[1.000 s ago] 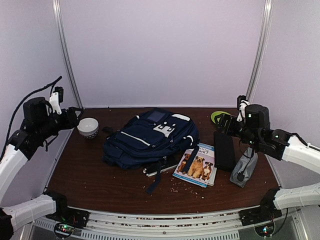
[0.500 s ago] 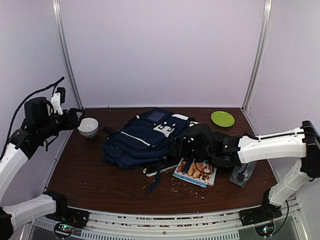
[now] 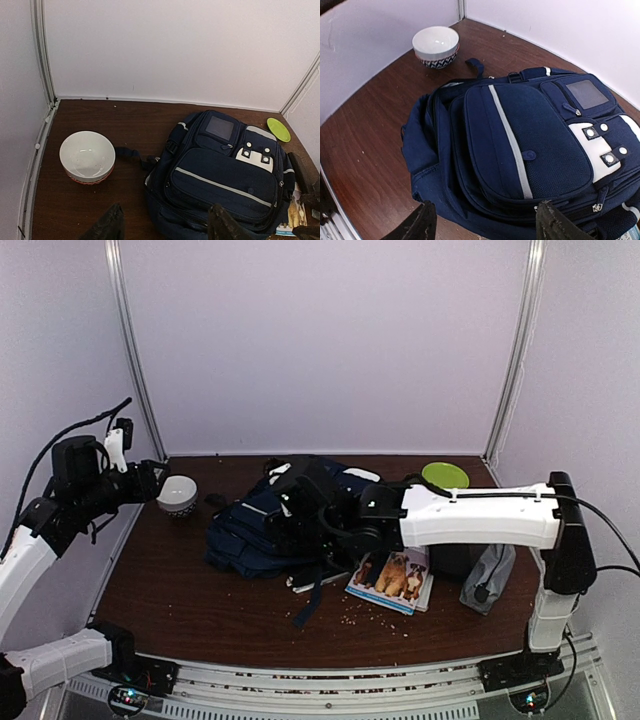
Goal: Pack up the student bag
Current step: Adjust the student bag at the center of the board.
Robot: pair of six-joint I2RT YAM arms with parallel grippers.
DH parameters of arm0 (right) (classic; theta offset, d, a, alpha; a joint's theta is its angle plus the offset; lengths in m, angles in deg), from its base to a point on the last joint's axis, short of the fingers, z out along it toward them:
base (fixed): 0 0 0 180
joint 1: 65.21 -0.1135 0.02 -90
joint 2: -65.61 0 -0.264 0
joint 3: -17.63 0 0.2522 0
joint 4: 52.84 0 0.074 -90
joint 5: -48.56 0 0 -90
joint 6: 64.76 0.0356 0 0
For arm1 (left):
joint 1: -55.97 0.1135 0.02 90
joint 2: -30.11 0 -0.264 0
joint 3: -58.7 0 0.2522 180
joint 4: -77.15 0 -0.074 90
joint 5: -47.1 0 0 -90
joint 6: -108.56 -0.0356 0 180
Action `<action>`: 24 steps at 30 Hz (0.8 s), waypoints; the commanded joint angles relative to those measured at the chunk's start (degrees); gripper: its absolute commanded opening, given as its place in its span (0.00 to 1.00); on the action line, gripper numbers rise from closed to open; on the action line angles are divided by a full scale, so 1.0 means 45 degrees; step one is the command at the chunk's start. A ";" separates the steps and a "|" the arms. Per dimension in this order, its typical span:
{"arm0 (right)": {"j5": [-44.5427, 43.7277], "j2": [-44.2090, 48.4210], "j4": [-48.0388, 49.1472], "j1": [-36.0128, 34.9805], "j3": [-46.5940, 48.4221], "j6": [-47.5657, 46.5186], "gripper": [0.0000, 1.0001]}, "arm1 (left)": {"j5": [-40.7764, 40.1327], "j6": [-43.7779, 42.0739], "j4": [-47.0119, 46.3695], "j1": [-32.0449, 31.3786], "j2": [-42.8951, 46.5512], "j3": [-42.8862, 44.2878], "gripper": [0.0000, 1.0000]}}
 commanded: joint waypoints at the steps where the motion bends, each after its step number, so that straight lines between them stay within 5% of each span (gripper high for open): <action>1: 0.0156 -0.1205 -0.2181 -0.0524 0.1309 -0.1851 0.67 | -0.0174 -0.0256 -0.0118 0.0017 -0.0063 0.0260 0.96; 6: -0.1305 -0.1276 -0.2312 -0.0557 0.1317 -0.1125 0.64 | -0.0296 -0.0295 0.0046 0.0012 -0.0256 0.0341 0.96; 16: -0.1559 0.3252 -0.0477 0.0347 -0.4212 0.2178 0.64 | 0.0208 -0.0373 0.0229 -0.0256 -0.0722 0.0428 0.94; 24: 0.0617 0.6598 0.2760 0.2054 -0.9224 0.5600 0.73 | -0.2936 -0.1981 0.1725 -0.5693 -0.2349 0.1113 0.92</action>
